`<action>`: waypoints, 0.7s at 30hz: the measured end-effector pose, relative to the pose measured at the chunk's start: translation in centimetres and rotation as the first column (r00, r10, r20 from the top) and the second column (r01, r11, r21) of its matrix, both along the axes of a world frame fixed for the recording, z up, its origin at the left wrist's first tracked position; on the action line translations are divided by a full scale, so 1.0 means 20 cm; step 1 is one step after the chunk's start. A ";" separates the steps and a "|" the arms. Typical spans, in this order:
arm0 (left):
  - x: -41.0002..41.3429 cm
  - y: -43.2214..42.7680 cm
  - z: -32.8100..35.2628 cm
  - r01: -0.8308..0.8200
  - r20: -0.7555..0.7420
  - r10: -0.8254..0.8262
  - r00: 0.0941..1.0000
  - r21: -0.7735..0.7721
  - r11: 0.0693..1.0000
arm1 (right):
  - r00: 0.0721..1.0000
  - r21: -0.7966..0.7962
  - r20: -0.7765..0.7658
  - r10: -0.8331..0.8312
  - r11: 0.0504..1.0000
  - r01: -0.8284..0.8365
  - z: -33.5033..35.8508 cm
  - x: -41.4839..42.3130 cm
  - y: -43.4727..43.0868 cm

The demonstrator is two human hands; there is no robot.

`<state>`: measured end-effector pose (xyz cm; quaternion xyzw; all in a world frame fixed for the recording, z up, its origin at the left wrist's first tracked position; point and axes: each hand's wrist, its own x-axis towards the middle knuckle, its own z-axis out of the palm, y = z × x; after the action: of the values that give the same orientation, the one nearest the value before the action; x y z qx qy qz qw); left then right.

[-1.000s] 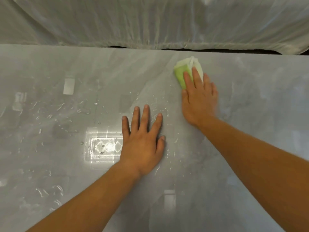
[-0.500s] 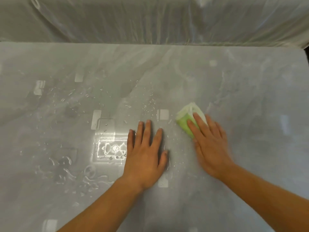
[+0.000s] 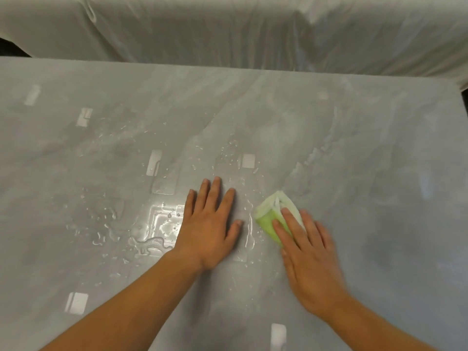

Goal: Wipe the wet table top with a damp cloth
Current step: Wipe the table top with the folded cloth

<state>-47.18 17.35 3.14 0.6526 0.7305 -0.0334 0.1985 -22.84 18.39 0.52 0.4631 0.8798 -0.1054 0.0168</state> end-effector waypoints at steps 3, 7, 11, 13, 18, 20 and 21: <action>0.00 -0.04 0.00 -0.037 0.024 0.037 0.999 -0.019 0.999 | 0.993 -0.024 -0.005 0.115 0.993 -0.115 0.00 0.10 -0.04; -0.03 -0.05 -0.03 -0.055 0.064 0.056 0.996 -0.010 0.998 | 0.999 -0.013 -0.032 0.033 0.999 -0.033 -0.05 -0.03 0.29; -0.05 -0.06 -0.04 -0.040 0.074 0.039 0.996 0.008 0.999 | 0.952 -0.026 -0.079 -0.296 0.955 0.295 -0.05 -0.37 0.56; -0.06 -0.06 -0.03 -0.035 0.100 0.035 0.994 0.002 0.999 | 0.964 0.023 -0.055 -0.260 0.965 0.261 -0.05 -0.41 0.45; -0.11 -0.08 0.01 -0.003 0.218 0.002 0.976 0.005 1.000 | 0.999 -0.016 -0.031 0.021 1.000 -0.021 -0.06 -0.24 0.31; -0.14 -0.12 0.00 0.021 0.167 -0.027 0.986 0.036 0.999 | 0.991 0.017 -0.057 -0.123 0.992 0.124 -0.07 -0.31 0.43; -0.15 -0.15 0.00 0.020 0.146 -0.027 0.989 0.051 0.999 | 0.972 0.007 -0.071 -0.223 0.975 0.224 -0.06 -0.37 0.46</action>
<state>-50.20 14.42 3.04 0.6665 0.7069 0.0303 0.2350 -30.23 27.62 -0.71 0.5554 0.8230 -0.1159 -0.0292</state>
